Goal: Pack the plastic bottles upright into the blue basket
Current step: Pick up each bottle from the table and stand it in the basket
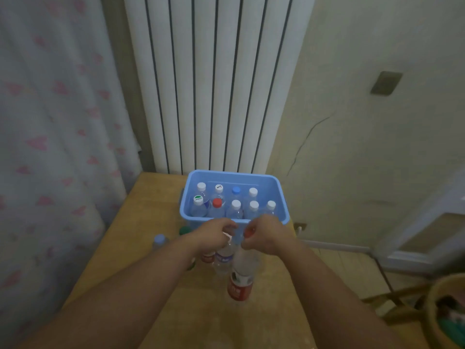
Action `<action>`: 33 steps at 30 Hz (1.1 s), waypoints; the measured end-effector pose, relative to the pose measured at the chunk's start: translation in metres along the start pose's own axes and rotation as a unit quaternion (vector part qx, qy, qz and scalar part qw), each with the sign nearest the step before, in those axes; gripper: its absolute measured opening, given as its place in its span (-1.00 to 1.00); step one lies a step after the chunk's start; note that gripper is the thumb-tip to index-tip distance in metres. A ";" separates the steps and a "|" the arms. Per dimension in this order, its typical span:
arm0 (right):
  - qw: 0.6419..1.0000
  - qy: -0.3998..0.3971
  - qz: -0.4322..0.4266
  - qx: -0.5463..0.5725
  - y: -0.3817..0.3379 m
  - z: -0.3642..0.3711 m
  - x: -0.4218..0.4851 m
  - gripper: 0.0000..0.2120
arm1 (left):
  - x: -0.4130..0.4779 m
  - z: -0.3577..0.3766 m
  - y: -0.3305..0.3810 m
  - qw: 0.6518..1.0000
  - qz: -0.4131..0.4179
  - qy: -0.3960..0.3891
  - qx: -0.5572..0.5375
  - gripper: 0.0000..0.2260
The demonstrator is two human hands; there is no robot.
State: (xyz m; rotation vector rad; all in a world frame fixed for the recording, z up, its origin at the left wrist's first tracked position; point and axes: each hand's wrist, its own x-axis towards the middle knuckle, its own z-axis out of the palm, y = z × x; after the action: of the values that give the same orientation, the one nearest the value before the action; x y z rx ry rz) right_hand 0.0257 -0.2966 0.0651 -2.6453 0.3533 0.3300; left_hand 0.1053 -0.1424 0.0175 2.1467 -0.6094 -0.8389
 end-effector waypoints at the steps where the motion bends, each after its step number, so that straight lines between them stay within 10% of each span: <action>1: 1.000 0.015 -0.008 0.014 -0.005 -0.012 -0.003 -0.82 | -0.003 -0.004 0.005 0.999 0.004 -0.034 -0.011 -0.50; 9: 0.968 0.160 -0.054 0.188 -0.033 -0.066 -0.010 -0.86 | -0.027 -0.041 0.036 0.974 0.054 -0.136 -0.172 -0.57; 19: 0.911 0.270 -0.087 0.301 -0.059 -0.070 -0.006 -0.72 | -0.027 -0.050 0.050 0.986 0.085 0.016 -0.143 -0.46; 33: 0.926 0.306 -0.071 0.210 -0.076 -0.045 0.007 -0.54 | -0.014 -0.064 0.034 0.983 0.124 0.087 -0.107 -0.51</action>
State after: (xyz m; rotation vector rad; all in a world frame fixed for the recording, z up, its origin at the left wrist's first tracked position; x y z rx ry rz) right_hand 0.0626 -0.2529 0.1328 -2.2652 0.3689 -0.5758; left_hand 0.1371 -0.1246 0.0819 1.8785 -0.6488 -0.5493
